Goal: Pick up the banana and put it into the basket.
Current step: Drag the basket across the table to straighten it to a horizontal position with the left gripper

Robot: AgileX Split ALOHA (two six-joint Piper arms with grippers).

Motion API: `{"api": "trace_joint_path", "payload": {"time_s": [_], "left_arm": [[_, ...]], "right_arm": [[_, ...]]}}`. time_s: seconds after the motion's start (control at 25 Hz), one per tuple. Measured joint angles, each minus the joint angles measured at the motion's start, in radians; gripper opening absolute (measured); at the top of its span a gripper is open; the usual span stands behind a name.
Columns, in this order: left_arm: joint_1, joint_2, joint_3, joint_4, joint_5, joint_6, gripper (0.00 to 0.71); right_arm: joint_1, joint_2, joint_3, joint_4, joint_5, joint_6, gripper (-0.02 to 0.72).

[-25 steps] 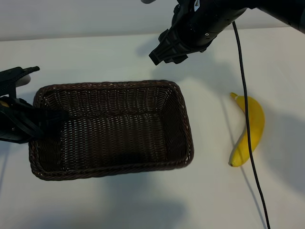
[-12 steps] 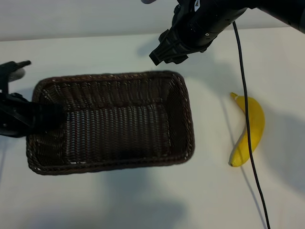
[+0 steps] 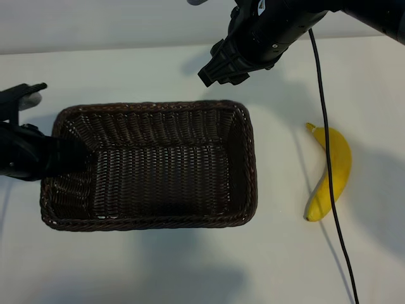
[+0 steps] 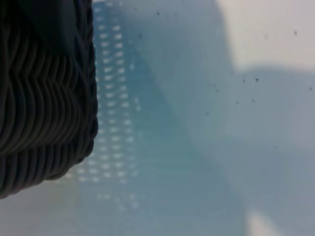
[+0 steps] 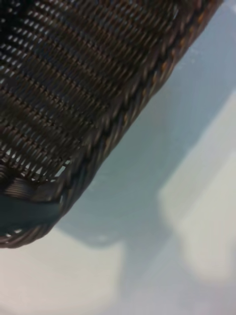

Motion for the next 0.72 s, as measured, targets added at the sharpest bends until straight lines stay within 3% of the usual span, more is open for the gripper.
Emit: {"api": "trace_joint_path", "payload": {"time_s": [0.44,0.72], "left_arm": [[-0.002,0.166,-0.169,-0.053,0.003,0.044,0.164],[-0.09,0.223,-0.197,-0.06,-0.011,0.046,0.164]], "right_arm": [[0.0,0.0,0.0,0.0,0.0,0.0,0.509],[0.0,0.0,0.0,0.0,-0.002,0.0,0.509]]}}
